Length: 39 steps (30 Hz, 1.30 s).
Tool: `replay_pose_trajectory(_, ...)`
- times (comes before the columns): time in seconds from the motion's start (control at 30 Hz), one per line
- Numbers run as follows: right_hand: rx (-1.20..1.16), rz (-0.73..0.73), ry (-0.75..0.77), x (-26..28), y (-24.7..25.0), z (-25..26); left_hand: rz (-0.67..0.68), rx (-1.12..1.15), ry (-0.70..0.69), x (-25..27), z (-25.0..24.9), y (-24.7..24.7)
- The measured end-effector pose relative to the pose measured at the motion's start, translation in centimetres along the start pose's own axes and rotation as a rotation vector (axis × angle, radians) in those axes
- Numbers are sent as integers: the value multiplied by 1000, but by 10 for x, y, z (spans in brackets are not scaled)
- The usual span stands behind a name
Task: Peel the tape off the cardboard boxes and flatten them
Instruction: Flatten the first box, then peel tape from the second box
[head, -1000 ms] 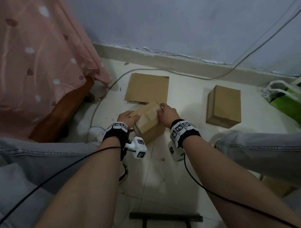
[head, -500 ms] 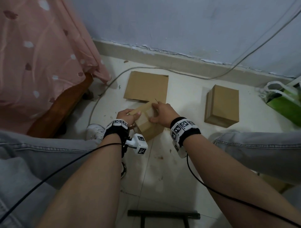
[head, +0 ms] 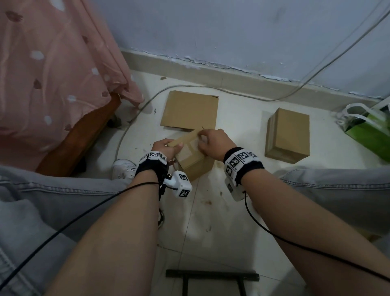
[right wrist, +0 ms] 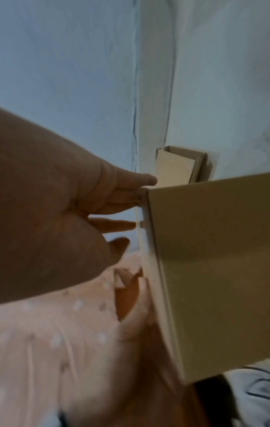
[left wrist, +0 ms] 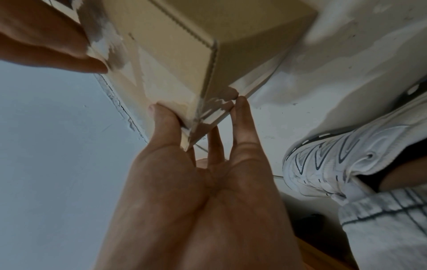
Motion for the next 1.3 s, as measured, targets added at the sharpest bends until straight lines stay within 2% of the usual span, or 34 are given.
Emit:
replay_pose_trajectory(0.13,49,87,27,1,-5,3,4,26,11,-2,1,-2)
replay_pose_trajectory(0.3,76,-5,24,-1,-13,3,1,41,10,-3,3,0)
replay_pose_trajectory(0.47,248,-5,205,7,-13,28,7,50,-1,-4,3,-1)
replay_pose_trajectory(0.63,368,-41,264,19,-12,37,0,57,-10,-4,5,-1)
replay_pose_trajectory(0.77,355,-102,206,17,-11,32,14,70,-19,-4,5,-2)
replay_pose_trajectory(0.97,105,-149,8,2,-11,16,38,83,-23,-3,3,-2)
replay_pose_trajectory(1.03,64,-157,9,0,-8,17,36,84,-28,-2,3,-3)
replay_pose_trajectory(1.13,131,-266,89,3,10,20,24,91,-24,-3,4,-3)
replay_pose_trajectory(1.2,205,-205,148,1,13,22,25,92,-27,-3,4,-3)
replay_pose_trajectory(1.3,174,51,133,-6,-2,17,26,85,-26,-2,4,-3)
Point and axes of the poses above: each hand's wrist, its own x-axis away from the middle knuckle, its own y-axis out of the back of the hand, z = x × y, the point moved 6 cm from there along -x, towards the middle knuckle, and after that the axes turned 1 degree about -y, right-handed, at the moved point
